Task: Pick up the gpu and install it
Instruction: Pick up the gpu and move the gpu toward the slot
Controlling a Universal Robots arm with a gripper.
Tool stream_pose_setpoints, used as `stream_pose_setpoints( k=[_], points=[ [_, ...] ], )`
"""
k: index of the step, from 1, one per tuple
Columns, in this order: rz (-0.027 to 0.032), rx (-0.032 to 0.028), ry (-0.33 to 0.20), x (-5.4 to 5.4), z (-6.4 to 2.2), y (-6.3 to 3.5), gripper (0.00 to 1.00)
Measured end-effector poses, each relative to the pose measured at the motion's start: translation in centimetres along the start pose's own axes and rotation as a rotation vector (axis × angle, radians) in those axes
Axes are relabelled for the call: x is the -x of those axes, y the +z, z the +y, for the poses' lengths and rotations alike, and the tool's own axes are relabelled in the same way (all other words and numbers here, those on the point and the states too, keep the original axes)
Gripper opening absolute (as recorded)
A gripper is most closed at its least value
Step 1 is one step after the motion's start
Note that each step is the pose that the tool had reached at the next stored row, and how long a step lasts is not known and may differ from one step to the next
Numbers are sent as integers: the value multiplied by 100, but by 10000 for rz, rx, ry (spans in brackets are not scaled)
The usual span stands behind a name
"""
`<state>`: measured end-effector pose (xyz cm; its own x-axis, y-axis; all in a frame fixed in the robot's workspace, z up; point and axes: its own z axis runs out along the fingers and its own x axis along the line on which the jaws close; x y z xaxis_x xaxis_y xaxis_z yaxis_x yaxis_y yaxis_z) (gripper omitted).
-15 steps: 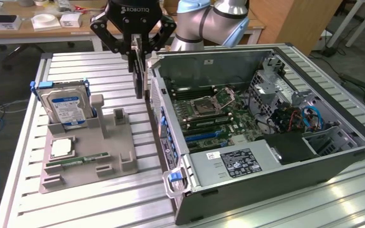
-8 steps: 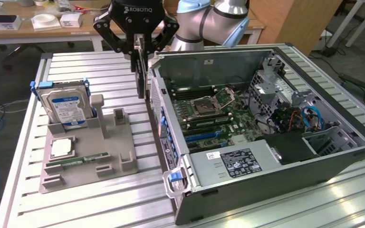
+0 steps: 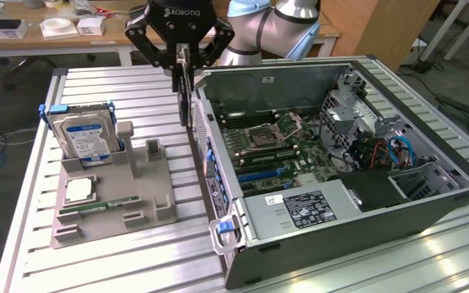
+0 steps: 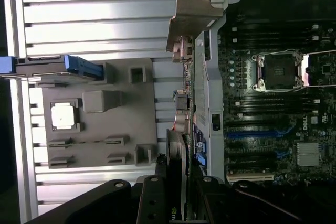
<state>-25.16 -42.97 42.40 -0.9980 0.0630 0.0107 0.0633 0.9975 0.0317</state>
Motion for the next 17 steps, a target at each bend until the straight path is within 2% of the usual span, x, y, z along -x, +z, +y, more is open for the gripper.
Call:
stream_pose_setpoints(
  k=[17],
  points=[
    [-16, 6, 483, 90, 6, -1, 27]
  ],
)
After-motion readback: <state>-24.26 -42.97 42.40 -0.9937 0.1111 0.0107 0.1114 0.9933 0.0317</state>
